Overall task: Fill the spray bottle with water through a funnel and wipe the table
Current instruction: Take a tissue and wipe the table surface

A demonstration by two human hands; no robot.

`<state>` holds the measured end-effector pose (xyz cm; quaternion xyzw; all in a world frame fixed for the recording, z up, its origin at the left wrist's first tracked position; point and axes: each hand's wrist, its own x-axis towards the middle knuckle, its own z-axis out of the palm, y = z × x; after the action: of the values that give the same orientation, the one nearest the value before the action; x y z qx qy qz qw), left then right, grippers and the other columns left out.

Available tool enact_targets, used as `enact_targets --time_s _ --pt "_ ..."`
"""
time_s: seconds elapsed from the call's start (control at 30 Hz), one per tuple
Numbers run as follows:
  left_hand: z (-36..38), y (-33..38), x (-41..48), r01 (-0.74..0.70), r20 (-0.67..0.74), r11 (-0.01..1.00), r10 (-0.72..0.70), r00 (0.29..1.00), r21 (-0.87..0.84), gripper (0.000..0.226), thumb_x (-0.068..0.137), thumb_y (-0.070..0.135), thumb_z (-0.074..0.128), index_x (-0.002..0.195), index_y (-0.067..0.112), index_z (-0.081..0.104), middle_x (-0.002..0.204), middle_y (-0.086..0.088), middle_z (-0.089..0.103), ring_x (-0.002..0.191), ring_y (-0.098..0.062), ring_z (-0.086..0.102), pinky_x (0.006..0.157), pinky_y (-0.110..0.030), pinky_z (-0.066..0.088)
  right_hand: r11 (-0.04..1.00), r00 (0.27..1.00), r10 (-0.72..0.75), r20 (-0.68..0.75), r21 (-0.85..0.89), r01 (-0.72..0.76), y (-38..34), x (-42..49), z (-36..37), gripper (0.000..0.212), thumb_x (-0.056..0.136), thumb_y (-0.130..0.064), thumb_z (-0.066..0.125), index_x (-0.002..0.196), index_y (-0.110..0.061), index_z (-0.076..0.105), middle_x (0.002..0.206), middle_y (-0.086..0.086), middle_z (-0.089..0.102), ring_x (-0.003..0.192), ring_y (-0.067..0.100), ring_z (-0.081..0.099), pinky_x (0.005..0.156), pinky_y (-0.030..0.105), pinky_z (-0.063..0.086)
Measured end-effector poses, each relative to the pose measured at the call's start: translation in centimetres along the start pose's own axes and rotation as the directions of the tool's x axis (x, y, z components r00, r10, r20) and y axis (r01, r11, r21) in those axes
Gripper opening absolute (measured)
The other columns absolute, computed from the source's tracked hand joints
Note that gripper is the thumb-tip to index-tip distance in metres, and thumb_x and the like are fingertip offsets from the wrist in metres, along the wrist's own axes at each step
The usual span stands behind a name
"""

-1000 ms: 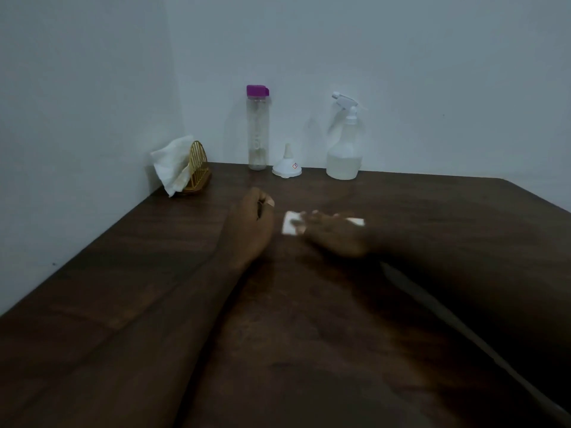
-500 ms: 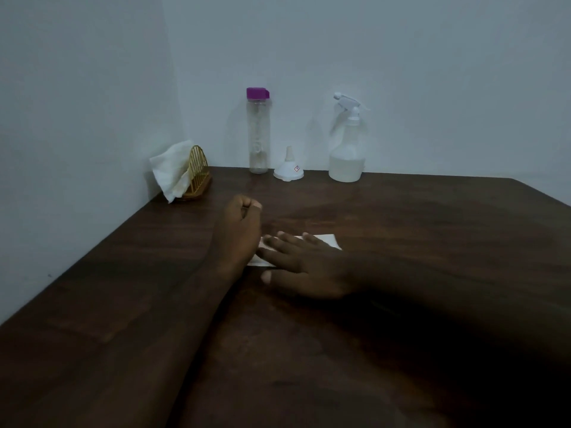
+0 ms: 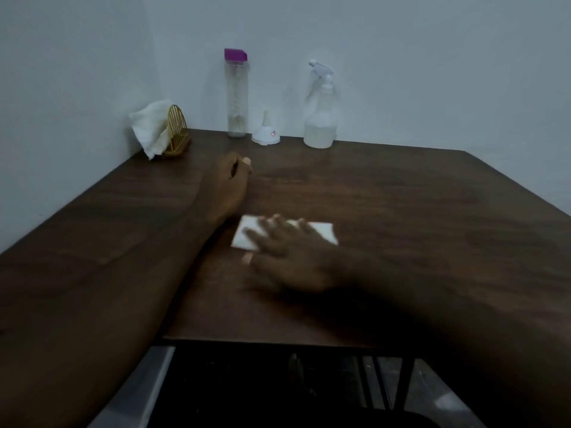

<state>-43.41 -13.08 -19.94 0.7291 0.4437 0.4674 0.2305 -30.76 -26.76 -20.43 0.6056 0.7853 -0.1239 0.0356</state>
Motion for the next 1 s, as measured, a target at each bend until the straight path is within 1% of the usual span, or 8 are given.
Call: enact_targets --time_s 0.1,0.3,0.43,0.57,0.63,0.73,0.9,1.0 --pt "-0.5 0.5 -1.3 -0.047 -0.011 0.997 0.048 0.999 0.064 0.032 0.101 0.030 0.044 0.089 0.005 0.060 0.080 -0.010 0.059 0.076 -0.020 0.055 0.066 -0.030 0.038 0.987 0.987 -0.155 0.047 -0.027 0.156 -1.1 -4.8 0.6 0.063 0.100 -0.060 0.019 0.155 -0.039 -0.002 0.163 -0.009 -0.013 0.149 0.009 -0.018 0.120 0.038 -0.013" --pt "-1.2 1.6 -3.6 -0.111 0.029 0.985 0.108 0.994 0.132 0.035 0.101 0.032 0.042 0.086 0.004 0.058 0.077 -0.013 0.057 0.071 -0.023 0.054 0.061 -0.032 0.039 0.944 0.944 0.330 -0.026 -0.013 -0.331 4.9 -6.2 0.0 0.068 0.096 -0.065 0.008 0.156 -0.034 -0.001 0.165 -0.001 -0.010 0.151 0.018 -0.012 0.121 0.047 -0.005" --pt "-1.4 2.2 -4.2 -0.103 0.026 0.985 0.101 0.995 0.141 0.039 0.102 0.034 0.039 0.086 0.005 0.060 0.076 -0.012 0.059 0.073 -0.024 0.056 0.070 -0.042 0.044 0.995 0.994 0.090 -0.067 0.037 -0.088 -3.6 -5.3 2.3 0.075 0.092 -0.071 0.012 0.157 -0.032 0.008 0.166 0.003 -0.004 0.152 0.022 -0.010 0.119 0.054 -0.006" --pt "-2.5 2.2 -4.3 0.171 -0.061 0.979 -0.178 0.982 -0.111 0.034 0.102 0.033 0.039 0.081 0.015 0.060 0.066 -0.002 0.055 0.059 -0.012 0.051 0.060 -0.030 0.041 0.996 0.995 -0.083 -0.054 0.028 0.085 -6.9 -6.8 2.9 0.068 0.097 -0.066 0.017 0.156 -0.034 0.008 0.166 -0.002 -0.002 0.152 0.017 -0.007 0.121 0.048 -0.005" --pt "-2.6 2.0 -4.5 0.237 -0.012 0.966 -0.239 0.971 -0.107 0.032 0.101 0.032 0.040 0.079 0.019 0.059 0.066 -0.001 0.056 0.059 -0.010 0.049 0.057 -0.029 0.037 0.998 0.997 0.056 -0.046 0.030 -0.055 -2.8 -7.3 2.0 0.069 0.097 -0.066 0.015 0.157 -0.033 0.006 0.166 -0.001 -0.003 0.152 0.018 -0.007 0.121 0.047 -0.003" --pt "-2.4 2.1 -5.1 0.144 0.060 0.988 -0.147 0.987 0.055 0.029 0.101 0.032 0.042 0.085 0.018 0.062 0.075 -0.001 0.060 0.071 -0.014 0.056 0.061 -0.028 0.040 0.960 0.953 0.281 -0.111 0.021 -0.280 1.5 -10.3 2.1 0.072 0.093 -0.066 0.008 0.157 -0.033 0.003 0.166 0.001 -0.004 0.152 0.019 -0.009 0.121 0.048 -0.003" --pt "2.6 6.7 -6.1 -0.010 0.119 0.999 0.004 0.993 0.053 0.032 0.102 0.037 0.041 0.091 0.015 0.062 0.080 -0.002 0.059 0.074 -0.012 0.055 0.065 -0.026 0.042 0.982 0.973 0.190 -0.131 0.013 -0.190 1.5 -16.4 3.7 0.065 0.097 -0.065 0.011 0.155 -0.038 0.002 0.164 -0.007 -0.007 0.151 0.013 -0.010 0.122 0.041 -0.005" --pt "6.5 9.6 -7.0 -0.192 0.169 0.981 0.182 0.969 0.040 0.038 0.101 0.037 0.041 0.089 0.008 0.063 0.077 -0.005 0.060 0.072 -0.016 0.056 0.066 -0.029 0.043 0.866 0.864 0.499 -0.072 0.006 -0.500 8.2 -18.4 1.9 0.072 0.090 -0.069 -0.005 0.154 -0.037 -0.007 0.165 0.002 -0.009 0.152 0.022 -0.008 0.122 0.046 0.002"
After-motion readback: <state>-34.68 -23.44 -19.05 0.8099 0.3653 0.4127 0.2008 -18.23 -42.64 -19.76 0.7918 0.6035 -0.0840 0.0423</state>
